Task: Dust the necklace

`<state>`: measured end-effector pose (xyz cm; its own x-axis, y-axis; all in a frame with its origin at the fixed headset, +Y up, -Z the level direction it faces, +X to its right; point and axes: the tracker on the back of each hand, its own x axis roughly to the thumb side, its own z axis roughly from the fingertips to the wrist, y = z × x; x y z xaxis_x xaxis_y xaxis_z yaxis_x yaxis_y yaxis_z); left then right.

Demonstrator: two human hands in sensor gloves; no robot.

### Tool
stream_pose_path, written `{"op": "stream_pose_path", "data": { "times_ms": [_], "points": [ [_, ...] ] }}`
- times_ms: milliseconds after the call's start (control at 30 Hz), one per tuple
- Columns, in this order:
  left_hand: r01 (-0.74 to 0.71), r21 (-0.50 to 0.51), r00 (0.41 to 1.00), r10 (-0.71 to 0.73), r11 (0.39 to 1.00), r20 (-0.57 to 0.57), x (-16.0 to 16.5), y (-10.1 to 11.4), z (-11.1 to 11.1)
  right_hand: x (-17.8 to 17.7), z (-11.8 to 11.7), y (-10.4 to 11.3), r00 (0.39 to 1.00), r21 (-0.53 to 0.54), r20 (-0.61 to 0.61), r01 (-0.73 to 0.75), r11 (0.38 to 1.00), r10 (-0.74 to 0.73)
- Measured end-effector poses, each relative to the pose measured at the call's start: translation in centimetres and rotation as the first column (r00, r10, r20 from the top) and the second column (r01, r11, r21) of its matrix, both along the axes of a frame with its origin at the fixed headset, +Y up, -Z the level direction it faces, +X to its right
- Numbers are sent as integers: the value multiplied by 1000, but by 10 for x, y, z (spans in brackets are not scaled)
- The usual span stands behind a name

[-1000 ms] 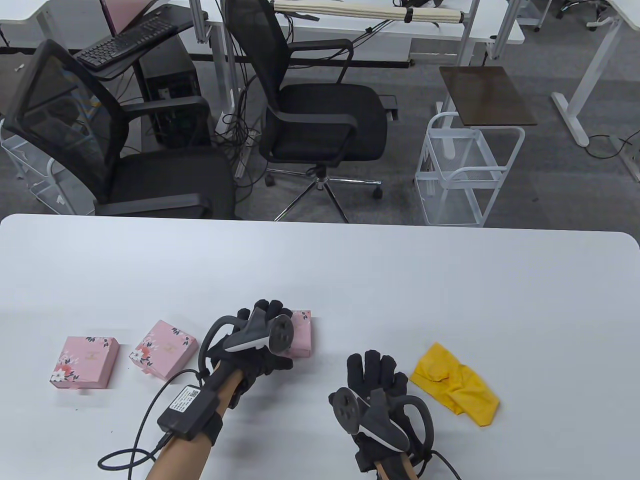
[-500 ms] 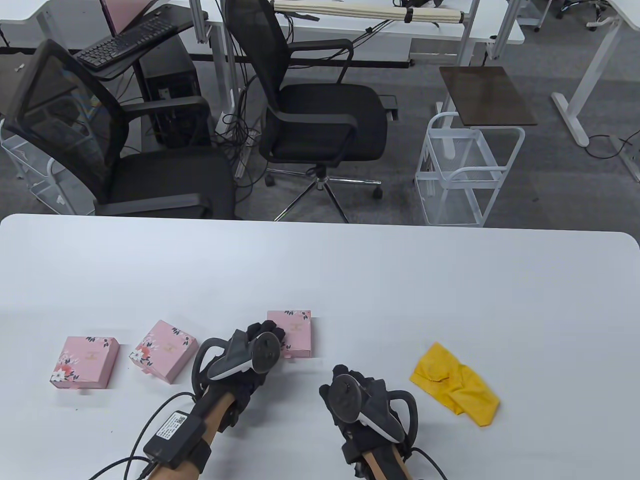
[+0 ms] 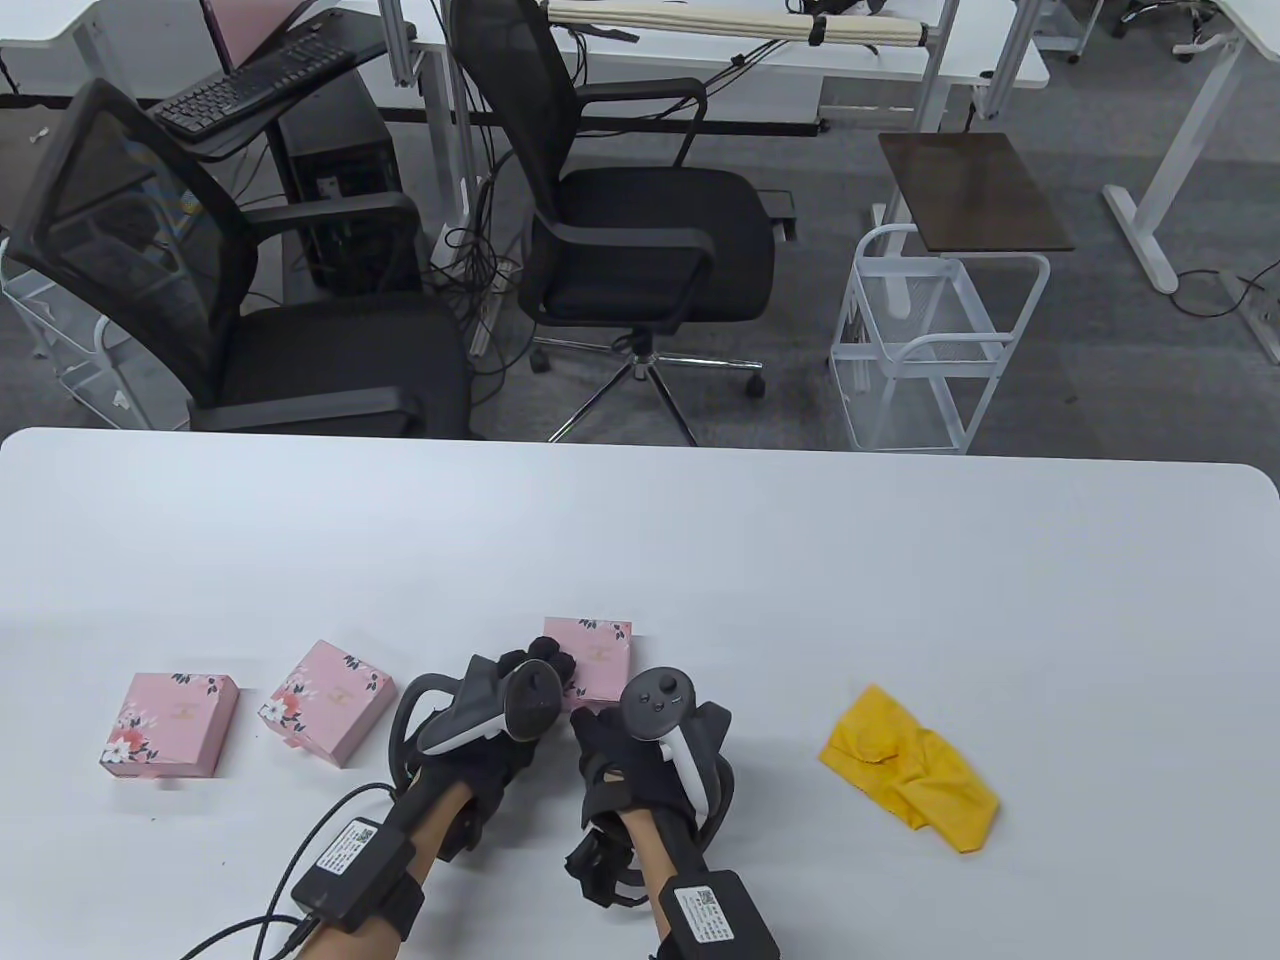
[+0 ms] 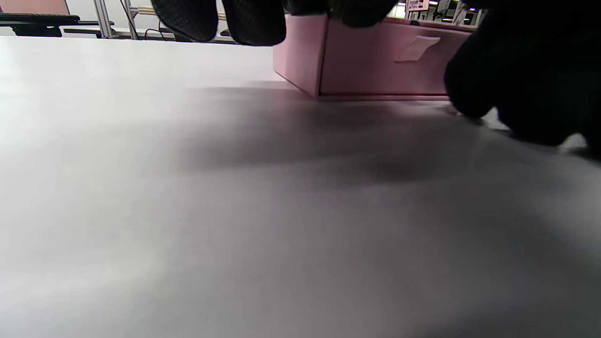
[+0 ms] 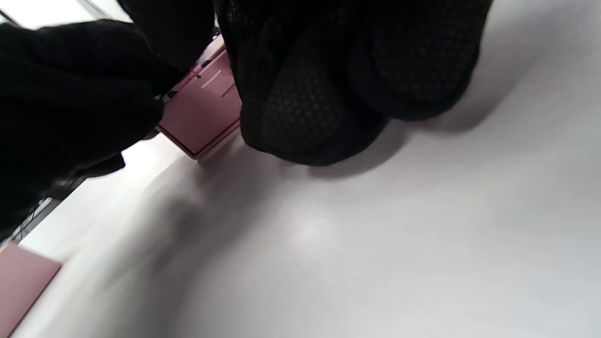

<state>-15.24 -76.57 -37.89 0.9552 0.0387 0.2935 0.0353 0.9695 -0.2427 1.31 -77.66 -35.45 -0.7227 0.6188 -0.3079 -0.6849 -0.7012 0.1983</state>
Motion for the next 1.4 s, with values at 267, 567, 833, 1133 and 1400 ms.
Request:
{"op": "stream_pose_path", "data": {
  "times_ms": [267,567,833,1133,1400],
  "points": [
    [-15,-5,1000,15,1000,-4,-1,0,-1,-4,-7,-4,984,-63,141,118,991,-108],
    [-32,-14,999,32,999,-8,-2,0,-1,-8,-8,-9,960,-87,228,186,979,-162],
    [-30,-11,1000,30,999,-9,-2,0,-1,-6,-2,-11,951,-80,251,207,975,-181],
    [-48,-22,999,48,999,-14,-3,0,-2,-5,17,-12,955,-70,237,201,977,-179],
    [-68,-30,998,67,997,-22,-4,-1,-1,-6,37,-9,971,-75,200,149,986,-131]
  ]
}}
